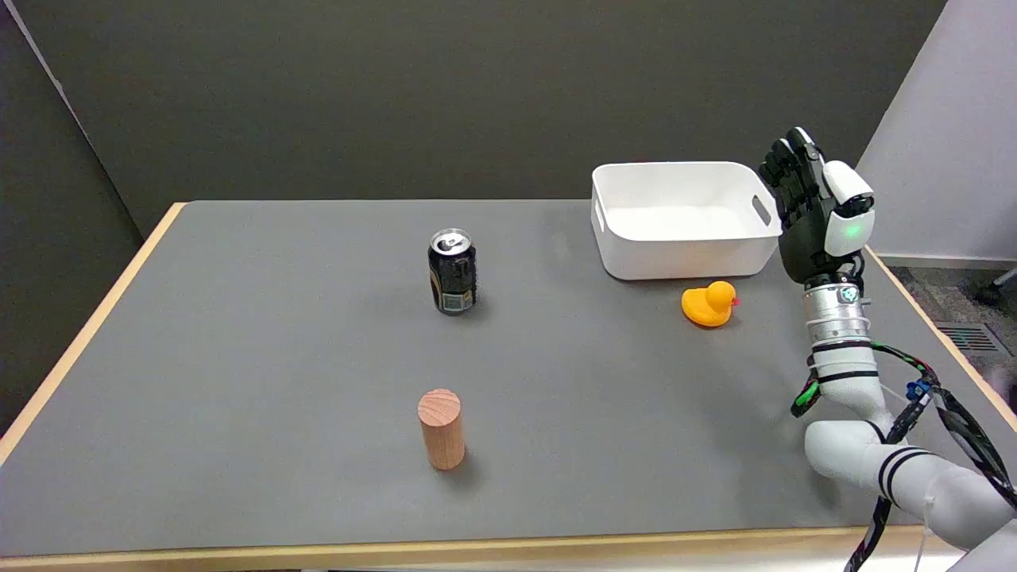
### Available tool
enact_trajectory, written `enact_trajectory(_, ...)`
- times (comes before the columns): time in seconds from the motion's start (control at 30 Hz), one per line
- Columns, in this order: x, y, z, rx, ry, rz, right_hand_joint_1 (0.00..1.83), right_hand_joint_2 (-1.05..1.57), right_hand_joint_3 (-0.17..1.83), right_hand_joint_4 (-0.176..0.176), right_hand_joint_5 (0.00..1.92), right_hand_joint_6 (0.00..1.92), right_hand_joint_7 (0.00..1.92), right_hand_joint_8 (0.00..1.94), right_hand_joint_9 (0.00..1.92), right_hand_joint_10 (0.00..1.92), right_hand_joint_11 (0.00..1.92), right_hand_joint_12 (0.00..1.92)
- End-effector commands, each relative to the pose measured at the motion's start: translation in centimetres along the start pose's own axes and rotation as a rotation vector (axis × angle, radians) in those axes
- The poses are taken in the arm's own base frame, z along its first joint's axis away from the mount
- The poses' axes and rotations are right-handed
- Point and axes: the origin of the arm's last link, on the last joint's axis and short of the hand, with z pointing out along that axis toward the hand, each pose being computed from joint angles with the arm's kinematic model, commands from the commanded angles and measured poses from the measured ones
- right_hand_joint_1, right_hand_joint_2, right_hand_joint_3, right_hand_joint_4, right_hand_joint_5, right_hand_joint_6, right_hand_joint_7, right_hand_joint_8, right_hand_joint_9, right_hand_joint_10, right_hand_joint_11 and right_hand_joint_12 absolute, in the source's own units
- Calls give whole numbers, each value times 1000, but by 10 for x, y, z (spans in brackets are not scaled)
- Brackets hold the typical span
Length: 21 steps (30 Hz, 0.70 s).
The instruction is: Pick up the black can.
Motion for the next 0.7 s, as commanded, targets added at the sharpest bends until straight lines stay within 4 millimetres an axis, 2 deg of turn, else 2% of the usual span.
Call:
enact_trajectory(0.03, -7, -2, 4, 7, -38, -7, 12, 678, 1014, 5, 96, 313, 172, 271, 53, 519, -1, 707)
enact_trajectory(0.23, -31, -8, 21, 29, -144, -18, 20, 673, 1011, 3, 95, 315, 173, 277, 53, 525, -1, 706)
enact_trajectory(0.33, -62, -18, 33, 60, -272, -37, 47, 667, 1003, -2, 91, 314, 174, 286, 50, 532, -1, 696)
enact_trajectory(0.47, -119, -28, 43, 70, -455, -44, 117, 652, 987, -6, 84, 318, 168, 298, 43, 542, -1, 668)
enact_trajectory(0.5, -128, -30, 44, 79, -480, -50, 128, 650, 985, -7, 84, 321, 167, 300, 42, 543, -1, 665)
enact_trajectory(0.57, -160, -31, 46, 87, -546, -80, 157, 645, 974, -11, 84, 339, 170, 305, 43, 545, -1, 658)
enact_trajectory(0.63, -182, -28, 46, 83, -576, -95, 177, 710, 838, -12, 99, 312, 188, 268, 52, 527, -1, 656)
enact_trajectory(0.7, -204, -27, 49, 74, -595, -99, 189, 721, 810, -12, 103, 307, 192, 260, 55, 524, -1, 655)
